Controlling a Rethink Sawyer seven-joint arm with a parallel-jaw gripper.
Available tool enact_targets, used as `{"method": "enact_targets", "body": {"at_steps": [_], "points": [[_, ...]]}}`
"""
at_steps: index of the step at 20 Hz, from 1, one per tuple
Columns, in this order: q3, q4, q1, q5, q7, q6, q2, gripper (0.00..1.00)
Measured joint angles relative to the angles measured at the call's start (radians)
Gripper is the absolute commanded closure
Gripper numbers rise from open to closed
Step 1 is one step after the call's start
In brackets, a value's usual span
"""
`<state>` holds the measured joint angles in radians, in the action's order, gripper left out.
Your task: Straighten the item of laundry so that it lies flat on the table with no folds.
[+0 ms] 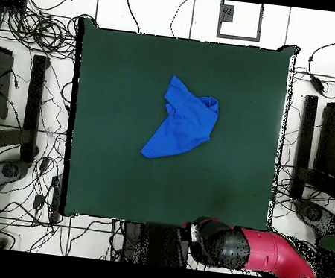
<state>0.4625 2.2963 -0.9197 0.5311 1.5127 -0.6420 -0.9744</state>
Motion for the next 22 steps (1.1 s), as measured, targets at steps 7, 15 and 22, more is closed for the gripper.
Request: {"method": "enact_targets", "body": {"at_steps": [7, 15, 22], "points": [[0.002, 0.024, -0.081, 0.013, 0.000, 0.093, -0.041, 0.00], [0.000, 0.013, -0.135, 0.094, 0.000, 0.153, -0.015, 0.00], [-0.001, -0.035, -0.117, 0.165, 0.000, 0.153, 0.105, 0.00]]}}
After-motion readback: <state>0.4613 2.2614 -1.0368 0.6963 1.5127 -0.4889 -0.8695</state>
